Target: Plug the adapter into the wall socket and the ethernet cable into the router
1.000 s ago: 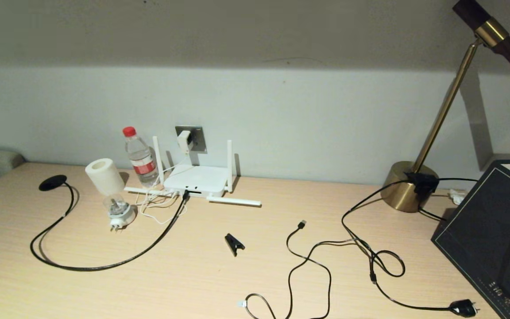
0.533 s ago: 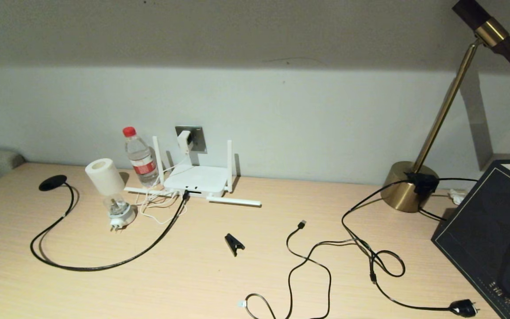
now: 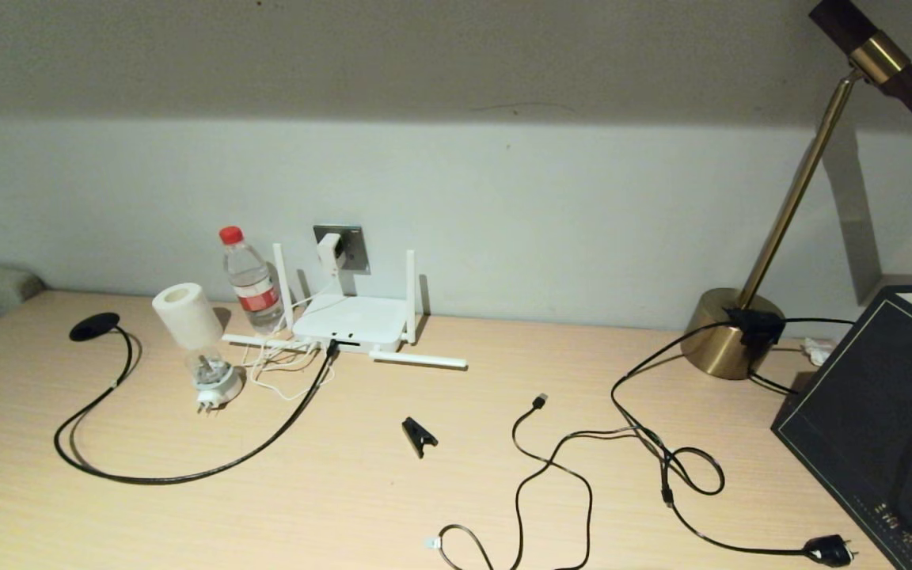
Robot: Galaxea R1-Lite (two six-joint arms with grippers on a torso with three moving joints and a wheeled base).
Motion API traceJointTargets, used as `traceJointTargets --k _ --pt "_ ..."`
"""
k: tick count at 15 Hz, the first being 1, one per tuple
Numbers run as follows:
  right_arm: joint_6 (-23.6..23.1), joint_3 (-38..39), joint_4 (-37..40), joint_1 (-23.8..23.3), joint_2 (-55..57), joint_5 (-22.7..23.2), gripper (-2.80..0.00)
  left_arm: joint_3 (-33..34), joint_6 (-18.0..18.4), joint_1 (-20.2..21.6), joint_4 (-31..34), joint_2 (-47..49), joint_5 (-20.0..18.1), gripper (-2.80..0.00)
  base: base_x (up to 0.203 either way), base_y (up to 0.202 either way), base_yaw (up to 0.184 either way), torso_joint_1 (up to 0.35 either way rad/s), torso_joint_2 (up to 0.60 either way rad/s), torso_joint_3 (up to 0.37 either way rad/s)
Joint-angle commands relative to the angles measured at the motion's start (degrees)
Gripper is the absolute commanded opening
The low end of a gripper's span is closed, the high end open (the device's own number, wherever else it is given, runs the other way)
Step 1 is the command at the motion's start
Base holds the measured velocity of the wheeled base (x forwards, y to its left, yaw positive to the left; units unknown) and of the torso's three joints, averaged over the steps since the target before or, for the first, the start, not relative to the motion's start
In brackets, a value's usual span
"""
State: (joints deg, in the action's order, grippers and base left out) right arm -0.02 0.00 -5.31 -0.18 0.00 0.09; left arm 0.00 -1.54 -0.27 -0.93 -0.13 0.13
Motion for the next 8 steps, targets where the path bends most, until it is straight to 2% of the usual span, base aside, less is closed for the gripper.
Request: traceJointTargets --k 1,8 --pt "0.4 2.0 -0.1 -0.1 0.1 0.0 -2.8 0.3 0.0 0.0 0.0 0.0 0.0 -2.8 0.0 0.0 0.0 0.0 0.0 0.0" --pt "0.2 2.0 -0.1 -0.1 0.1 0.0 -2.8 0.3 0.0 0.0 0.0 0.0 0.0 -2.8 0.0 0.0 0.0 0.0 0.0 0.0"
